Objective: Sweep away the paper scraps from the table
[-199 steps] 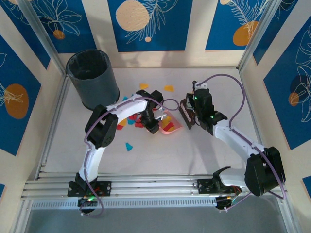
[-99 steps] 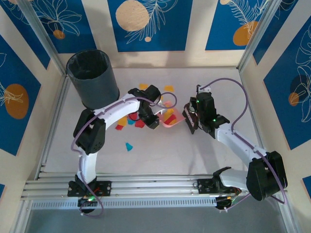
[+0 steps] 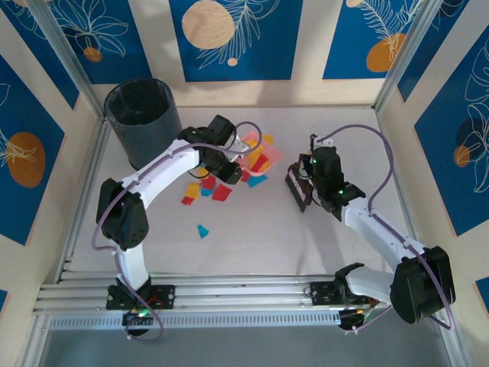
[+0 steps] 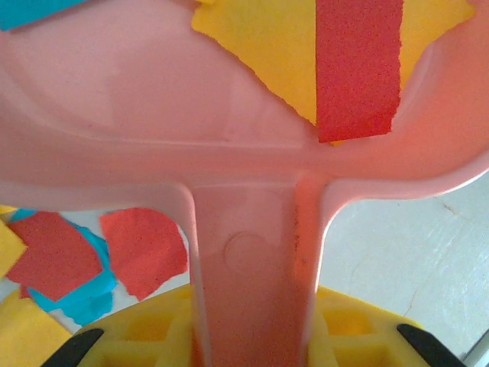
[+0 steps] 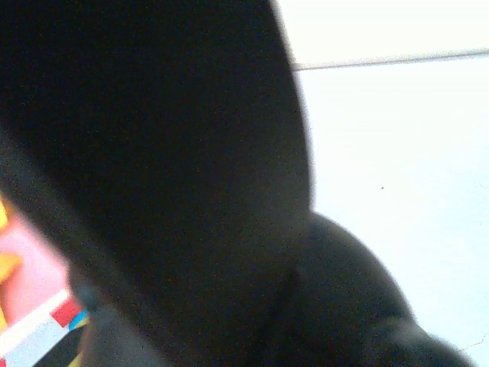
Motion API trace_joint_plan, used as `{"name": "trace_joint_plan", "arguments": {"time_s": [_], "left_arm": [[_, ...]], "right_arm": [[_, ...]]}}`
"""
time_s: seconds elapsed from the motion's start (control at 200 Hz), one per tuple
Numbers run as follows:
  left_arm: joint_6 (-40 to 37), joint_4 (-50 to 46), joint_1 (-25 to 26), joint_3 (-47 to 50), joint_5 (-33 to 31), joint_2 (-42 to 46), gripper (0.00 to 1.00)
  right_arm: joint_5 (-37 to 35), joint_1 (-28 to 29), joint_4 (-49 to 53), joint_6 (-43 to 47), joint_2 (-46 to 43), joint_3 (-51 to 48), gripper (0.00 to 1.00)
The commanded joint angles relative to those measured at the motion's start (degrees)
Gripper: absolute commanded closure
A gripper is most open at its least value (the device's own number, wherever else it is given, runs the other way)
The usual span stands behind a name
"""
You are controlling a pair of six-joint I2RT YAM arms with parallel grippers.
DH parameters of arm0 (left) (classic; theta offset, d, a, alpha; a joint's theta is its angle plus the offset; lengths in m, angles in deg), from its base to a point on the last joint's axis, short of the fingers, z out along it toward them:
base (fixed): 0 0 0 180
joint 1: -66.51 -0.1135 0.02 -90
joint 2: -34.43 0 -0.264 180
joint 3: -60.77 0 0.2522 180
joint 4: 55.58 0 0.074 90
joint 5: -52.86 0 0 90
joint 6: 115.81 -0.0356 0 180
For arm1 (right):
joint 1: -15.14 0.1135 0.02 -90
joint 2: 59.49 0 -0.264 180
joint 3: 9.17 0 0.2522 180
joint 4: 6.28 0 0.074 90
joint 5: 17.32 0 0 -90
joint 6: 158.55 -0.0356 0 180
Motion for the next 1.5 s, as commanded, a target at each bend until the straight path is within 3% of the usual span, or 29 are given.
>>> {"name": "trace_joint_plan", "arguments": {"time_s": [0.0,0.695,1.115,1.495], "left_arm": [[1.55,-1.32,-1.65,-3.08,1.72,2.95,1.0],[6.45,-2.47,-15.78,-13.27,10.11,7.6,1.0],[16.35,0.84,-23.42,-14.91,15.73,7.4,1.0],[29.47,12.68,-30.94,-9.07,23.93,9.24,1.0]], "right_arm": [[1.13,-0.39,-1.05,0.0,-2.01,-0.57,1.0],[2.48,-0.87,-0.63,-1.08,-2.19,-0.29,1.0],[2.66,-0.91,-0.34,-1.22,-1.66,-0.05,1.0],[2.81,-0.9,-0.03,-1.55,-1.0,0.11,1.0]]}}
